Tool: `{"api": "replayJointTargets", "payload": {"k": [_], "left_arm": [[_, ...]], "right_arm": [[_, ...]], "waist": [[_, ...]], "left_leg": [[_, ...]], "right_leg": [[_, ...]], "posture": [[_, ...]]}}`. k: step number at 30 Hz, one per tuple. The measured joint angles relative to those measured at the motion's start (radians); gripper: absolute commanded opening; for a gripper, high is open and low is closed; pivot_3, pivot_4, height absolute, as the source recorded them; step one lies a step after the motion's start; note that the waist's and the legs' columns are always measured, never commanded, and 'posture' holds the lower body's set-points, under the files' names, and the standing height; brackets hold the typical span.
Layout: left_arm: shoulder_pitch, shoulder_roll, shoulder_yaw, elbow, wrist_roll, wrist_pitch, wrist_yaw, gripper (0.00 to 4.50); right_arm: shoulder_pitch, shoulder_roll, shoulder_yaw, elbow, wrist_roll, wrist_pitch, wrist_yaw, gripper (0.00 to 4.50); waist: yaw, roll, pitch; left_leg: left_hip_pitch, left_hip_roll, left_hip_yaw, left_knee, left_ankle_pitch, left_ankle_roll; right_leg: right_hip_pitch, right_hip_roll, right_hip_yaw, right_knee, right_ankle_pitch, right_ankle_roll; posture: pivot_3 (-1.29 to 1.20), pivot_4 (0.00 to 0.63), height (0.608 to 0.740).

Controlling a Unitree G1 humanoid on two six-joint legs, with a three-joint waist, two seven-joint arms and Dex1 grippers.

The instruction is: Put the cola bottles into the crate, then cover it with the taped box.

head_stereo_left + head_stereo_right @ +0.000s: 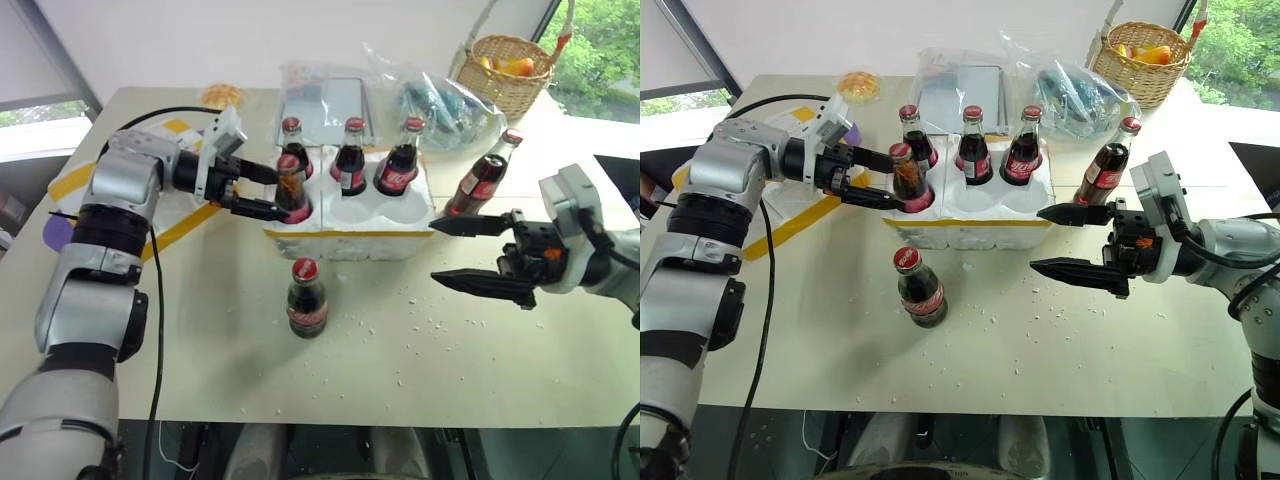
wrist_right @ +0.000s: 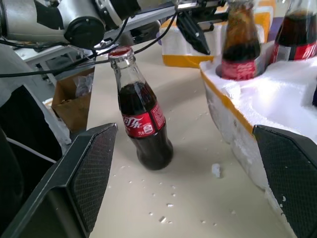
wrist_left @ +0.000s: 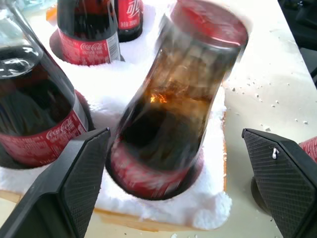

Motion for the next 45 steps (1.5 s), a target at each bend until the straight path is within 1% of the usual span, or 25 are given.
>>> {"api": "replayJointTargets", "payload": {"k": [2, 4, 6, 8, 10, 13, 15, 17, 21, 27, 37, 45], "left_arm": [[0.048, 0.049, 0.043, -0.1, -0.036, 0.062, 0.006, 4.42], [0.119, 0.125, 0.108, -0.247, -0.098, 0.157, 0.013, 4.42], [0.191, 0.196, 0.18, -0.383, -0.168, 0.255, 0.023, 4.42], [0.28, 0.258, 0.248, -0.538, -0.254, 0.362, 0.031, 4.42], [0.415, 0.324, 0.335, -0.707, -0.353, 0.466, 0.045, 4.42], [0.586, 0.371, 0.416, -0.892, -0.434, 0.53, 0.072, 4.42], [0.668, 0.375, 0.443, -0.971, -0.471, 0.544, 0.102, 4.42], [0.736, 0.375, 0.471, -1.033, -0.502, 0.558, 0.141, 4.42], [0.811, 0.377, 0.489, -1.092, -0.522, 0.547, 0.185, 4.42], [0.823, 0.378, 0.491, -1.107, -0.544, 0.528, 0.241, 4.42], [0.848, 0.402, 0.499, -1.11, -0.565, 0.5, 0.28, 4.42], [0.854, 0.415, 0.498, -1.1, -0.564, 0.463, 0.281, 4.42]], "right_arm": [[-0.006, 0.011, 0.044, 0.007, -0.057, -0.051, 0.0, 4.5], [0.003, 0.02, 0.097, 0.014, -0.125, -0.11, 0.008, 4.5], [0.016, 0.043, 0.137, 0.019, -0.159, -0.143, 0.019, 4.5], [0.024, 0.058, 0.169, 0.025, -0.174, -0.16, 0.029, 4.5], [0.011, 0.088, 0.189, 0.033, -0.176, -0.169, 0.037, 4.5], [-0.008, 0.126, 0.239, 0.053, -0.205, -0.19, 0.045, 4.5], [-0.022, 0.16, 0.29, 0.072, -0.251, -0.229, 0.049, 4.5], [-0.041, 0.206, 0.347, 0.094, -0.283, -0.251, 0.062, 4.5], [-0.09, 0.25, 0.416, 0.127, -0.294, -0.251, 0.101, 4.5], [-0.161, 0.33, 0.452, 0.203, -0.32, -0.251, 0.106, 4.5], [-0.183, 0.416, 0.496, 0.249, -0.359, -0.256, 0.102, 4.5], [-0.195, 0.481, 0.552, 0.287, -0.423, -0.306, 0.097, 4.5]], "waist": [[-0.006, 0.0, 0.0], [-0.01, 0.0, 0.0], [-0.011, 0.0, 0.0], [-0.012, 0.0, 0.0], [-0.014, 0.0, 0.0], [-0.012, 0.0, 0.0], [-0.004, 0.0, 0.0], [0.0, 0.0, 0.0], [0.003, 0.0, 0.0], [0.002, 0.0, 0.0], [-0.002, 0.0, 0.0], [-0.002, 0.0, 0.0]], "left_leg": [[0.0, 0.0, 0.0, 0.0, 0.0, 0.0], [0.0, 0.0, 0.0, 0.0, 0.0, 0.0], [0.0, 0.001, 0.0, -0.001, 0.0, 0.0], [0.0, 0.001, 0.0, 0.0, 0.0, 0.0], [0.001, 0.001, 0.0, 0.0, 0.0, 0.0], [0.004, 0.002, 0.0, 0.0, 0.0, -0.001], [0.006, 0.002, 0.0, 0.0, 0.0, -0.001], [0.006, 0.004, -0.001, 0.0, 0.001, -0.002], [0.006, 0.01, 0.001, 0.001, 0.001, -0.002], [0.007, 0.019, 0.001, -0.001, 0.001, -0.002], [0.007, 0.02, 0.001, -0.001, 0.001, -0.002], [0.007, 0.02, 0.001, -0.003, 0.001, -0.003]], "right_leg": [[0.0, 0.0, 0.0, 0.001, 0.0, 0.0], [-0.001, 0.0, 0.001, 0.001, 0.0, 0.0], [-0.001, 0.0, 0.001, 0.001, 0.0, 0.0], [-0.001, 0.0, 0.001, 0.001, 0.0, 0.0], [0.0, 0.0, 0.001, 0.001, 0.0, 0.0], [0.003, 0.0, 0.001, 0.0, 0.0, -0.001], [0.005, 0.001, 0.001, 0.0, 0.001, -0.003], [0.005, 0.004, 0.002, -0.001, 0.002, -0.008], [0.005, 0.01, 0.004, -0.003, 0.003, -0.012], [0.002, 0.02, 0.004, -0.003, 0.006, -0.015], [0.001, 0.022, 0.004, -0.003, 0.006, -0.016], [0.0, 0.022, 0.004, -0.003, 0.007, -0.017]], "posture": [[0.0, 0.15, 0.737], [0.0, 0.15, 0.737], [0.0, 0.15, 0.737], [0.0, 0.15, 0.737], [0.0, 0.15, 0.737], [0.0, 0.15, 0.737], [0.0, 0.15, 0.737], [0.0, 0.15, 0.737], [0.0, 0.15, 0.737], [0.0, 0.15, 0.737], [0.0, 0.15, 0.737], [0.0, 0.15, 0.737]]}}
